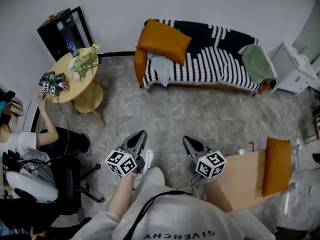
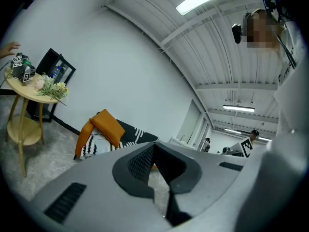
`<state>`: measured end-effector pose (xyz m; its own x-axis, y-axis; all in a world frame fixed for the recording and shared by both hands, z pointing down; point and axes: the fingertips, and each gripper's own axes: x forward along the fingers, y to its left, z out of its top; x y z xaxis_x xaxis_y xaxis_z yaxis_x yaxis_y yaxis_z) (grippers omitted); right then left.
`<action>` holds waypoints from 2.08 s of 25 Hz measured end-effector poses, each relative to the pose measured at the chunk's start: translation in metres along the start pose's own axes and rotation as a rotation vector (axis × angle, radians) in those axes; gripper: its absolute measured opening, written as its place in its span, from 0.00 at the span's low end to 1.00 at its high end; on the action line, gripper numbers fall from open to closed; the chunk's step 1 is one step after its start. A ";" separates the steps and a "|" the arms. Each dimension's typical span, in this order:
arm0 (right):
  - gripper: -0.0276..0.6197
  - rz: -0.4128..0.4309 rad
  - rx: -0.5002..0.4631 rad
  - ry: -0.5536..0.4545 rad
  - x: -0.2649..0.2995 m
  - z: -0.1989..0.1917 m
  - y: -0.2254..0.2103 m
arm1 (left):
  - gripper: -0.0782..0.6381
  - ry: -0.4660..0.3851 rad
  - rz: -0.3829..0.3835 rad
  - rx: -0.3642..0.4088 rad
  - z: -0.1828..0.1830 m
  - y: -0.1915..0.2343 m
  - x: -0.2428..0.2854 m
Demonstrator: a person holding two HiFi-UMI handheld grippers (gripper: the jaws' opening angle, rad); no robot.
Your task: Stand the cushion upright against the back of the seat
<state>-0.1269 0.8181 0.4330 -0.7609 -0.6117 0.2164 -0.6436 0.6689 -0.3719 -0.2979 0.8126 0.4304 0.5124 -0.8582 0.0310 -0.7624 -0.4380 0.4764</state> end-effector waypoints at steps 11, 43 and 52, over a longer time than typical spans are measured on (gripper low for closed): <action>0.07 -0.014 0.016 -0.016 0.050 0.030 -0.044 | 0.14 0.011 -0.014 -0.015 0.015 0.042 0.064; 0.07 -0.017 0.042 0.021 0.288 0.116 -0.157 | 0.14 0.012 0.008 -0.048 0.107 0.231 0.225; 0.07 -0.049 -0.011 0.019 0.324 0.138 -0.198 | 0.14 0.000 0.012 -0.069 0.115 0.257 0.269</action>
<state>-0.2346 0.4287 0.4524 -0.7297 -0.6360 0.2511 -0.6810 0.6428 -0.3508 -0.4010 0.4382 0.4599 0.5032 -0.8634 0.0375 -0.7394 -0.4077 0.5358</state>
